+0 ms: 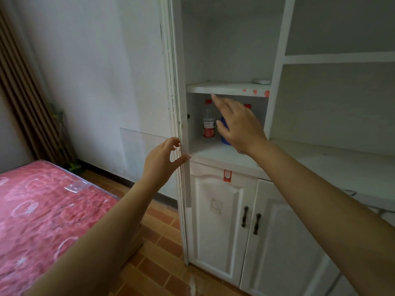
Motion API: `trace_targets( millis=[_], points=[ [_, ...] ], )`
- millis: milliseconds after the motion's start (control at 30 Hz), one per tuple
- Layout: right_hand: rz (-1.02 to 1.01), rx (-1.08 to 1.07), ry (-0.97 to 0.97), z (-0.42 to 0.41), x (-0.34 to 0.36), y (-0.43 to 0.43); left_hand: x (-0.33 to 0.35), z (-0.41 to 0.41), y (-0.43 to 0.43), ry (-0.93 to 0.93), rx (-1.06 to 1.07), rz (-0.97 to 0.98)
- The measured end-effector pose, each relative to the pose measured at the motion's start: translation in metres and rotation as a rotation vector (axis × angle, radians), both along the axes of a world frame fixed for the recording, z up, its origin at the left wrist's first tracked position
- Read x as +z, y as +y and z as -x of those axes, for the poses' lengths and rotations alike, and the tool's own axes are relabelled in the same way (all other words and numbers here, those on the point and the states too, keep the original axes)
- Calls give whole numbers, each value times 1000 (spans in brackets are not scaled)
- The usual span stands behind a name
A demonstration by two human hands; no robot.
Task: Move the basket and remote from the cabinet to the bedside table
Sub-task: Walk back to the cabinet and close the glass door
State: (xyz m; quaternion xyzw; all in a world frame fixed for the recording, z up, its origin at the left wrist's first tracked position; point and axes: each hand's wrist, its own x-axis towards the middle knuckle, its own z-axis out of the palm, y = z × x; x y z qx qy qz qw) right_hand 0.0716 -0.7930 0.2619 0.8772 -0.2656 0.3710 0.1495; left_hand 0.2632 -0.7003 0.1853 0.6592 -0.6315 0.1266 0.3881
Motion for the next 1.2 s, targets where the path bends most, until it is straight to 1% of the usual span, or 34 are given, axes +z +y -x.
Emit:
trace_targets(
  millis=[200, 333, 600, 700, 867, 933, 1067, 1200],
  points=[
    [33, 30, 3, -7, 5, -3, 2, 7, -8, -76, -21, -1],
    [69, 33, 55, -9, 6, -6, 2, 12, -14, -124, -38, -7],
    [89, -98, 149, -5, 7, -18, 2, 21, -27, -217, -74, -19],
    [74, -88, 106, 1, 8, -18, -3, 19, -30, -219, -104, -13],
    [-8, 20, 32, 8, 10, -18, -13, 16, -41, -116, -103, -43],
    [8, 20, 21, 12, 11, -21, -15, 16, -49, -139, -78, -106],
    [11, 44, -12, 22, 13, -28, -19, 18, -70, -251, -61, -205],
    [-16, 53, 7, 35, 13, -41, -17, 21, -95, -243, -66, -231]
  ],
)
